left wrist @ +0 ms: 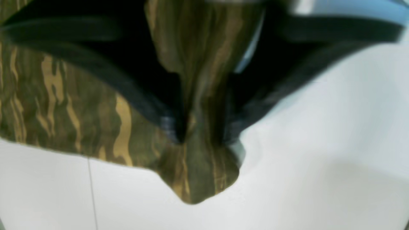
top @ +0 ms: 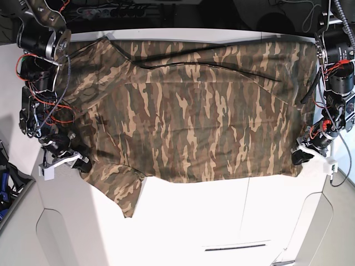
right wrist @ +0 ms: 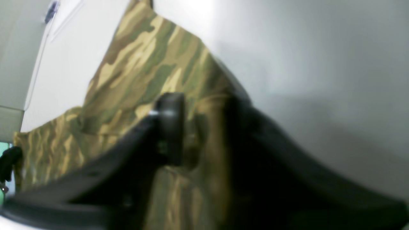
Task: Fold the T-shirt properly
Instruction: 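Lift the folded edge with both grippers and fold the shirt in half again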
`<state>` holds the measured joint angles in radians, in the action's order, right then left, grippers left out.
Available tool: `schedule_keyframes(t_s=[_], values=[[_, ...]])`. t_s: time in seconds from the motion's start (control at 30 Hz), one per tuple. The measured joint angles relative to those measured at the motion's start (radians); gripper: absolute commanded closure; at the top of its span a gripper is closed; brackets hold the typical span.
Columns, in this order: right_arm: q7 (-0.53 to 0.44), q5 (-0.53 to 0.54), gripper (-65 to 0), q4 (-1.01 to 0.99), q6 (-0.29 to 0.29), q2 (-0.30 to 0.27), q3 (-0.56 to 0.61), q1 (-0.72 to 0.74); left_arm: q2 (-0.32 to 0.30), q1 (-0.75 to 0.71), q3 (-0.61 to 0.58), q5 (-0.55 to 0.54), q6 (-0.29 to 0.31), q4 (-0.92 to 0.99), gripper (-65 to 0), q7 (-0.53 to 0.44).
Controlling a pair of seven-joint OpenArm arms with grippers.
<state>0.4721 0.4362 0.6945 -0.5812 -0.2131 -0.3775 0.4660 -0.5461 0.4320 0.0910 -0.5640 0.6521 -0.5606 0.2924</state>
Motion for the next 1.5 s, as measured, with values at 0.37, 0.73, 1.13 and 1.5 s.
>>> schedule_keyframes(t_s=[0.37,0.73,1.13,1.5], values=[[0.234,0.056,0.0,0.104,0.002,0.003,0.001,0.031,-0.038,0.010,-0.005,-0.007,0.034,-0.027,0.0,0.050],[0.462,0.256,0.0,0.432,-0.001,-0.077,0.005,-0.084,-0.128,-0.089,-0.007,-0.246,0.040,-0.303,0.0,0.384],[0.496,0.388,0.0,0.651,-0.015,-0.223,0.007,-0.341,-0.248,-0.375,-0.011,-0.375,0.045,-0.707,0.0,0.565],[0.482,0.391,0.0,0.657,-0.016,-0.230,0.006,-0.496,-0.266,-0.510,-0.010,-0.370,0.045,-0.782,0.0,0.599]])
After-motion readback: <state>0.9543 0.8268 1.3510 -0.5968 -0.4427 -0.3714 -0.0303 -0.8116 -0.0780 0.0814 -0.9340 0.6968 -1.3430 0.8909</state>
